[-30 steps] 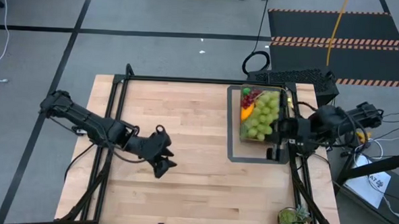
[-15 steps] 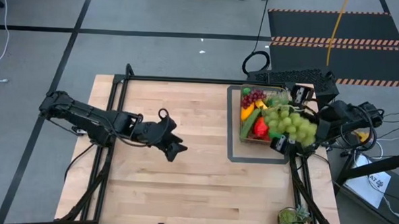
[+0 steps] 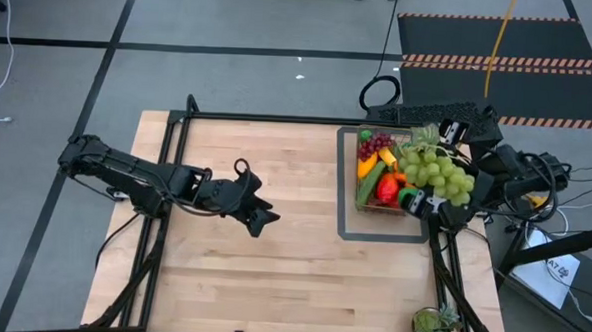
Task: Build produce basket
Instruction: Put the green grapes into the wire basket
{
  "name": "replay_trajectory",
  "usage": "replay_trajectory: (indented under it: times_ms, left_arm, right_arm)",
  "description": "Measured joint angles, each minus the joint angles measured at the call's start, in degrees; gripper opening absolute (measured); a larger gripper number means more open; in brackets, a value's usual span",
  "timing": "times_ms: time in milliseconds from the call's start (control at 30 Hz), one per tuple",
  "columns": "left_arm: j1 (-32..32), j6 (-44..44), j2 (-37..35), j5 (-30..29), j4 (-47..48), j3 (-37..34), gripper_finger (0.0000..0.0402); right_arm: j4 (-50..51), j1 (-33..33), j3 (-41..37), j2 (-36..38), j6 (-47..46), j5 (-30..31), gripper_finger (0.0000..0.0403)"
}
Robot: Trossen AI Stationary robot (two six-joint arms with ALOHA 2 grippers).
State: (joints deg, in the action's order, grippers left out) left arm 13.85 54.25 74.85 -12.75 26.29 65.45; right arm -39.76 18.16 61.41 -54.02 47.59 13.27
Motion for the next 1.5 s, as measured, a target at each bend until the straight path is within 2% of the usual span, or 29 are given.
replay_trajectory:
  times_ms: [300,500,633,700,1000,1133,1233,1333,1500]
  left_arm:
    - [-0.45,-4.85,0.0,-0.06,0.08,0.0,0.0234]
    - [-2.12,-6.64,0.0,0.04,0.08,0.0,0.0234]
    - [-3.08,-8.32,0.0,0.67,0.08,0.0,0.0234]
    - [-3.4,-9.11,0.0,0.69,0.08,0.0,0.0234]
    - [-4.25,-12.98,0.0,0.74,0.15,0.0,0.0234]
    - [-4.32,-15.33,0.0,0.8,0.56,0.0,0.0234]
    - [-4.44,-16.44,0.0,0.82,1.03,0.0,0.0234]
    - [-4.52,-17.11,0.0,0.82,1.1,0.0,0.0234]
    - [-4.52,-18.2,0.0,0.83,1.46,0.0,0.0234]
  right_arm:
    - [0.08,-1.73,0.0,-0.02,-3.4,1.11,0.0075]
    - [0.88,-2.61,0.0,-0.57,-13.38,9.64,0.0075]
    - [4.57,-2.76,0.0,-1.37,-30.91,19.12,0.0075]
    - [8.72,-2.79,0.0,-1.99,-41.62,21.76,0.0075]
    - [26.02,-2.77,0.0,-5.64,-87.91,22.77,0.0075]
    - [30.66,-2.76,0.0,-7.12,-101.53,21.74,0.0075]
    - [32.21,-2.79,0.0,-7.85,-106.97,17.58,0.0075]
    - [32.42,-2.79,0.0,-8.29,-110.4,11.93,0.0075]
    - [32.36,-2.76,0.0,-8.31,-115.33,-1.89,0.0075]
